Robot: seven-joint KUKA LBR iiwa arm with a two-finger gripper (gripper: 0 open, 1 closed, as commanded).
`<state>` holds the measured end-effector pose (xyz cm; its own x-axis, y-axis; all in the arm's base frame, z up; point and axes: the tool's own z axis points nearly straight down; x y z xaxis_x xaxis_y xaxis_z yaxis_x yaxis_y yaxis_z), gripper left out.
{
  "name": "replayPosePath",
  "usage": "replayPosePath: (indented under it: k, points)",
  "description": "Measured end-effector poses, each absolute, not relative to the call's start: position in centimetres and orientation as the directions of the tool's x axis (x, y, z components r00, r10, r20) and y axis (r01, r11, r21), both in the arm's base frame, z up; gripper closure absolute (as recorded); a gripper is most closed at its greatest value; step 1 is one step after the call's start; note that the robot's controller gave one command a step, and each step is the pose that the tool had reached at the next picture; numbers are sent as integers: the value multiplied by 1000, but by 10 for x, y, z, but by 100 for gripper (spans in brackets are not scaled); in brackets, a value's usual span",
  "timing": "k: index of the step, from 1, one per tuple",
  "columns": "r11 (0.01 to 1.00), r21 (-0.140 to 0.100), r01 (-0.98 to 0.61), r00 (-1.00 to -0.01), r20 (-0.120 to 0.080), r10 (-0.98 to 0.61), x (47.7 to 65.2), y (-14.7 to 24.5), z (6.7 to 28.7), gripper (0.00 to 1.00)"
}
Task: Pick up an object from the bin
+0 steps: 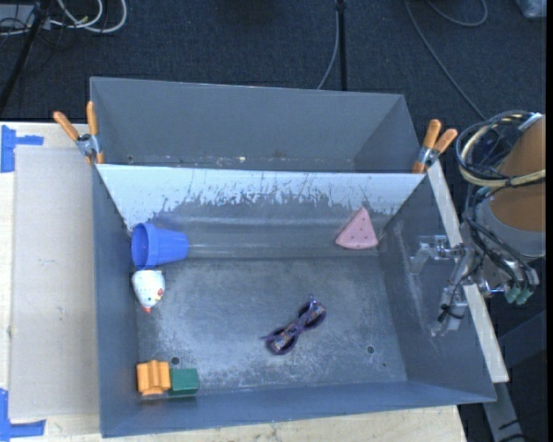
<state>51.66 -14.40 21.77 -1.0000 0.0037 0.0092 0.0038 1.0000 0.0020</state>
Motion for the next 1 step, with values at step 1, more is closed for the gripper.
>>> replayPosePath:
  k: [1]
  points:
    - [1000, 0, -1, -1000, 1, -1, 518, -143, 222, 0]
